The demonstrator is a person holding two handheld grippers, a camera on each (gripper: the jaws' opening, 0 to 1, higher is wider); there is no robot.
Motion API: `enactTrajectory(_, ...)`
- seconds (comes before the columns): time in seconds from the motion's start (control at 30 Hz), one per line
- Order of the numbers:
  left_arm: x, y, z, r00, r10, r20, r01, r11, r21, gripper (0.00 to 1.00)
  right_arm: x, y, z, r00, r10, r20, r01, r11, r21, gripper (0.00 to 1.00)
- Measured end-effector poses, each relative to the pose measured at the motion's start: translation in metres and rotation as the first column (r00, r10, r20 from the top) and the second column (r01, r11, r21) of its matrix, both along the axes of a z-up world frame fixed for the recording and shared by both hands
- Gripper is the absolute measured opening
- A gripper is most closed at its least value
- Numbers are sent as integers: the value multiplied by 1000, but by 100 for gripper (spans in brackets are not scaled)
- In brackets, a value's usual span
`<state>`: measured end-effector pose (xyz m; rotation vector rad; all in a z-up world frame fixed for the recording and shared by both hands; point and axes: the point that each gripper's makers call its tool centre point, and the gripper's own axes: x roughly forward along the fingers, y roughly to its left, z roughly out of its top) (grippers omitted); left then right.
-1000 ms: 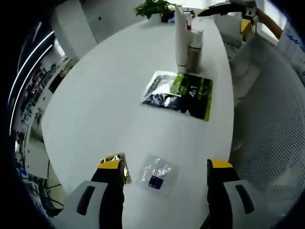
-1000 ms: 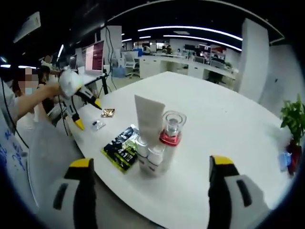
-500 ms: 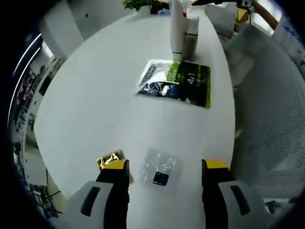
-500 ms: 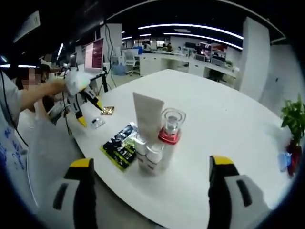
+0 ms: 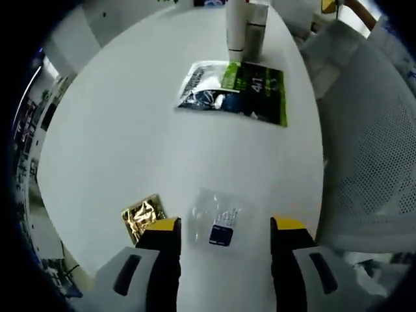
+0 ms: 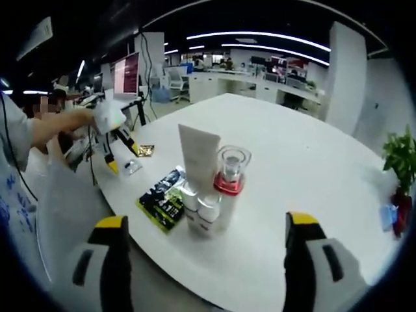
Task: Arrange the skincare products in the storage area until every visible bottle or jar stands upright without overlapping.
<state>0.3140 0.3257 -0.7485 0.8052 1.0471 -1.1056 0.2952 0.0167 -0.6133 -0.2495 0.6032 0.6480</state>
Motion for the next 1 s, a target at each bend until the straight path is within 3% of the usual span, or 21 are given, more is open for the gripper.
enactTrajectory(0.33,0,4,-10,999,-26,-27,26,999,24,47,-2,-7,-2,1000,-25,-3,25,1000,-1,100)
enactTrajectory(1.0,0,2,-10,999,-34,-17,35,999,40,37,-5,-10,-4,999,-32,-3,32,999,3,100)
